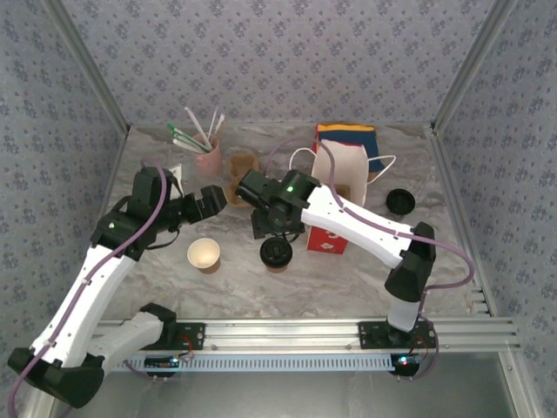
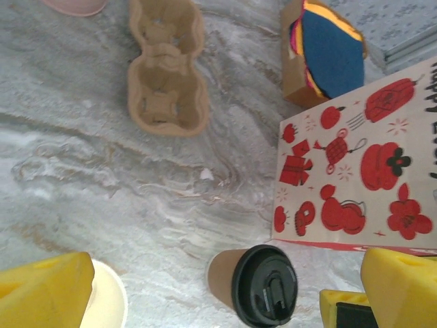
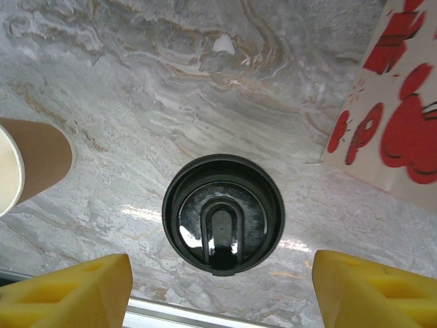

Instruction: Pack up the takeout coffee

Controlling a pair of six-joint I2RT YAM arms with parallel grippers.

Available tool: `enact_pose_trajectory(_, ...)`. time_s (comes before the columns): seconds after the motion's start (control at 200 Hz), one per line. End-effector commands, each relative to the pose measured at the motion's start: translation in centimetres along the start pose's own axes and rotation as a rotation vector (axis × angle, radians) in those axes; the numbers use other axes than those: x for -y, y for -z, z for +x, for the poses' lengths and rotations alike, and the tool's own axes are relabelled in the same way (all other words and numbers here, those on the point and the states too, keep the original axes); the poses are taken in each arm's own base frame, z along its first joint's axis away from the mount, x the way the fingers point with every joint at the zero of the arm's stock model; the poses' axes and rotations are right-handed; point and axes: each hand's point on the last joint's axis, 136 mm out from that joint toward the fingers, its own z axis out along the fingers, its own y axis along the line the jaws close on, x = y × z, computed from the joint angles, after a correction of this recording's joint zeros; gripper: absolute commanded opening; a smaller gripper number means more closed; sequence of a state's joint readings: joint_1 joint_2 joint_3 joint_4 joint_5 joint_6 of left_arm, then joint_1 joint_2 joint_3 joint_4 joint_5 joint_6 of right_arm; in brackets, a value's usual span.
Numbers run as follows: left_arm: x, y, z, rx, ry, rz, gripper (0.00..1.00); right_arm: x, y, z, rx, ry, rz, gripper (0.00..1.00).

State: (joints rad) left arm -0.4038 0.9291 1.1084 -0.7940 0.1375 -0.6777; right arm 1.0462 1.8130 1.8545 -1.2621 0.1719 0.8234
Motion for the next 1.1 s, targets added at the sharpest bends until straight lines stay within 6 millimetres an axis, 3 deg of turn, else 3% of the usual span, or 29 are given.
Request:
enact_pose_trajectory(0.0, -1.6, 0.6, 0.5, 0.011, 0.022, -0.058, 1.0, -0.5, -1.1, 1.5, -0.084, 0.004, 0.018, 0.75)
enact_pose_trajectory(0.31, -3.9, 0.9, 2.5, 0.0, 0.042, -0.103, 1.0, -0.2, -4.4, 3.4, -0.221, -0.019, 0.023, 0.8)
enact_pose_trajectory(0.515, -4.2, 0.9, 2.8, -0.002, 0.039, -0.111, 1.0, 0.5, -5.9, 4.2, -0.264, -0.027, 0.043, 0.8)
enact_pose_trajectory(1.094, -4.3, 0.6, 2.8, -0.001, 0.048, -0.111, 1.0, 0.7, -8.0, 4.9, -0.317, -0.016, 0.066, 0.81)
